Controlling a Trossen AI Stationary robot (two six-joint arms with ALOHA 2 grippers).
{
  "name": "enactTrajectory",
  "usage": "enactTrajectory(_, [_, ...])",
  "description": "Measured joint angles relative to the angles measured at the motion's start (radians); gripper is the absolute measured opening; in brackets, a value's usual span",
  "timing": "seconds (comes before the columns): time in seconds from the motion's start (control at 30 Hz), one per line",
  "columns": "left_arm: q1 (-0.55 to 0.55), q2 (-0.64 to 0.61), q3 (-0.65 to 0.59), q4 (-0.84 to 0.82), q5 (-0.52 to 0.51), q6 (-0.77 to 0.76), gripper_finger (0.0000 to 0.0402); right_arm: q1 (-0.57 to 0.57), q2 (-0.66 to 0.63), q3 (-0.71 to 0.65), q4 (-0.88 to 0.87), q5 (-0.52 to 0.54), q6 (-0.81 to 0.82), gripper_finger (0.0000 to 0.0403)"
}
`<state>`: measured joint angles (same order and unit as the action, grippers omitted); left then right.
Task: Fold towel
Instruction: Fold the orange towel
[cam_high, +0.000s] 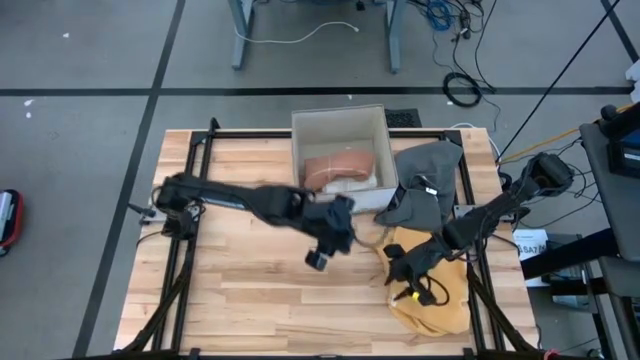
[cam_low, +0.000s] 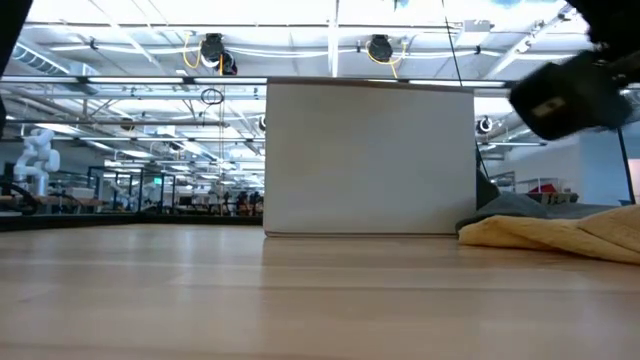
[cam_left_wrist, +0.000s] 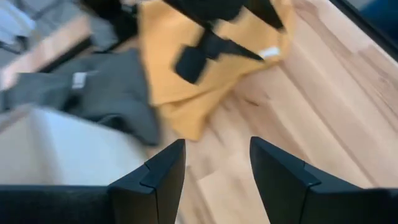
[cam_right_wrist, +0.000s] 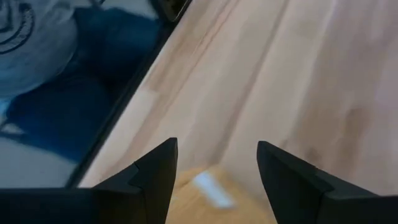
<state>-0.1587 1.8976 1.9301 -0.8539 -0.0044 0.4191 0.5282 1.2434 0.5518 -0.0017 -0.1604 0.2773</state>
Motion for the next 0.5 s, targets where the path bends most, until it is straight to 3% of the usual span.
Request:
enactTrajectory(0.3, [-0.099,0.26,0.0,0.076,0.0,-0.002,0.0186,0.133,0.024,0.0,-0.031,-0.018,0.204,0.021])
enactTrajectory(0.5, [-0.133,0.404,-0.001,0.202,0.0,-0.021,0.0186,0.236,0.107,0.0,0.074,0.133,0.266,0.021])
